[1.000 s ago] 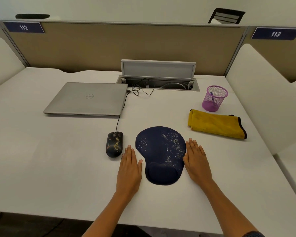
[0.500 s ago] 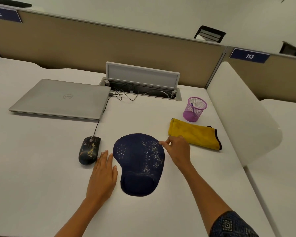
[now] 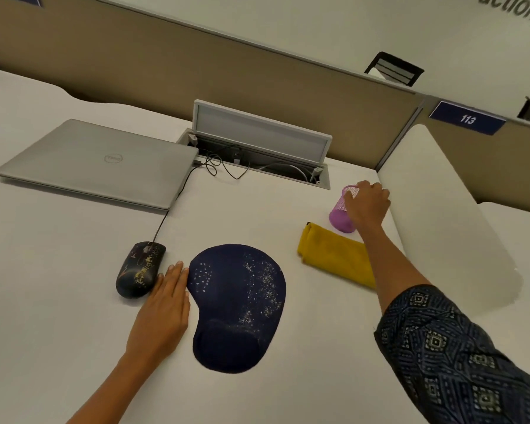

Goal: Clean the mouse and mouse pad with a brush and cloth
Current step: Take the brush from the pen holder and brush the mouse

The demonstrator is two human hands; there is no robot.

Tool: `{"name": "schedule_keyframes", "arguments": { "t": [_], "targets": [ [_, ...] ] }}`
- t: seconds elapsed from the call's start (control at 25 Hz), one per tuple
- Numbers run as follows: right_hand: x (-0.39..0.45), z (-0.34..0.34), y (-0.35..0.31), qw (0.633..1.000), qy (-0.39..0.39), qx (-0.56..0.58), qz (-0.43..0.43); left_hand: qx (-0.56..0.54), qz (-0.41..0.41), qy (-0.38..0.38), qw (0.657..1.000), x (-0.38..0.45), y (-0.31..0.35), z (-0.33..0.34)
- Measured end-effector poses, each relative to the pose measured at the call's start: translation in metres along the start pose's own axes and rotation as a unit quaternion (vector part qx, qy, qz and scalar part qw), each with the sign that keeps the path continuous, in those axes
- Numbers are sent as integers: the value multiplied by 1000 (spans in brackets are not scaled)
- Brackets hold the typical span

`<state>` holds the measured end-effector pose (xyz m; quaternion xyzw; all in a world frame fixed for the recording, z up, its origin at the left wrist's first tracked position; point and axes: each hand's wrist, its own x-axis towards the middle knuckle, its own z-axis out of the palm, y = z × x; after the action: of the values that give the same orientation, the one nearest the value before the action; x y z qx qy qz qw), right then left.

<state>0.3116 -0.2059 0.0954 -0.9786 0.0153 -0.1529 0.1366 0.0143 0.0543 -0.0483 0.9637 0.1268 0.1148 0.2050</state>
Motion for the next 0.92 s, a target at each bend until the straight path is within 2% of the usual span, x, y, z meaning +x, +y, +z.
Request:
{"name": "schedule_keyframes", "arguments": {
  "t": [0.08,0.16,0.28,0.4,0.48,0.56,0.64,0.72,0.8,0.88,0.92],
  "targets": [
    [15,10,9,996,-64,-51,25,-1,1,2,1000,-1,0,1],
    [21,21,15,993,-104,-46,31,-6,-3,4,1000,0,1,1],
    [21,30,22,995,-89,-29,24,-5,2,3,1000,0,2,-2],
    [17,16,17,1000,-21,-1,17,-1,2,2,1000,0,3,-6],
    [13,-4,5,997,75,14,-20,-5,-4,4,1000,-1,5,-8],
    [4,-27,-16,970,197,133,-45,-15,-11,5,1000,-1,6,-8],
    [-17,-43,-43,908,243,335,-63,-15,-19,16,1000,-1,8,-8],
    [-43,-48,-71,845,194,498,-40,-2,-6,19,1000,1,8,-9],
    [-79,-41,-99,783,71,617,44,2,0,13,1000,-1,6,-8],
    [-113,-25,-125,733,-49,672,92,0,1,7,1000,-1,6,-7],
    [-129,-17,-138,722,-104,678,93,-2,2,6,1000,-1,6,-7]
  ]
}}
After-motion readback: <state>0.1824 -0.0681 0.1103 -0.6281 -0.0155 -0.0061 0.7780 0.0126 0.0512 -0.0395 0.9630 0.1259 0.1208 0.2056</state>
